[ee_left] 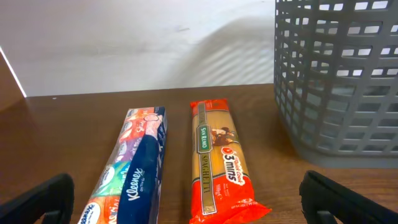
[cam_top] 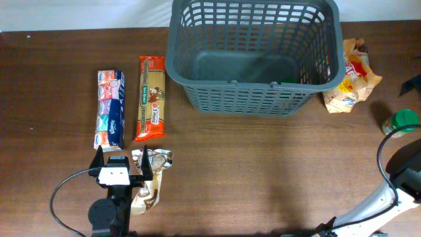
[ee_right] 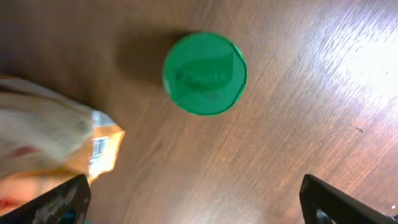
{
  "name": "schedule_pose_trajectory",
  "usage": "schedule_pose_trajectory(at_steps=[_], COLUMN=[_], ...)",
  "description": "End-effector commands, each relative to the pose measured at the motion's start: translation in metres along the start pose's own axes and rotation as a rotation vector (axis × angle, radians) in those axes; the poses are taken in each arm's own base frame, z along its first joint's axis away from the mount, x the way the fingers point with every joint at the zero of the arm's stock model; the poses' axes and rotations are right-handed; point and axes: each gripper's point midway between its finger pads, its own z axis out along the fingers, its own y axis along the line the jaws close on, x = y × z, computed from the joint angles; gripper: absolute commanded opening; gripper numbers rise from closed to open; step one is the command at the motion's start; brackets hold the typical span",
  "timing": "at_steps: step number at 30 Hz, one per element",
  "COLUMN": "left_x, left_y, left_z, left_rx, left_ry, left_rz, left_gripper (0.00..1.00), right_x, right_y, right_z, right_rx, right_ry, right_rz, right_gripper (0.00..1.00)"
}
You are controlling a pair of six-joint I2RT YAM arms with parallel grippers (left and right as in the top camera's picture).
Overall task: Pack container
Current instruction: 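Move the right gripper back toward the second green-lidded jar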
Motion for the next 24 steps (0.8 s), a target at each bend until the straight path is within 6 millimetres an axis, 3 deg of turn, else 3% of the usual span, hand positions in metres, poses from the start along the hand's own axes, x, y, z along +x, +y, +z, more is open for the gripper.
schedule_pose_trajectory(at_steps=[1,12,15,24], left_x=[0.002,0.002,0.002,0.002], left_y=[0.003,0.003,0.003,0.003], left_z=[0.0,0.0,0.0,0.0], left_rx=[-0.013,-0.013,-0.013,-0.013], left_ry=[0.0,0.0,0.0,0.0], left_rz=[-0.01,-0.01,-0.01,-0.01], left_gripper=[0.99,0.99,0.99,0.99], right_x=[-0.001,-0.02,-0.02,-0.018], right_y=[-0.009,-0.054,-0.053,-0.023], right_z=[0.01,0.015,0.018,0.019], right_rx=[0.036,0.106,0.101,0.036], right_ry=[-0.001,-0.021,-0.019,-0.034], right_rz=[0.023,0.089,0.035,-0.058], right_gripper=[0.99,0.99,0.99,0.99])
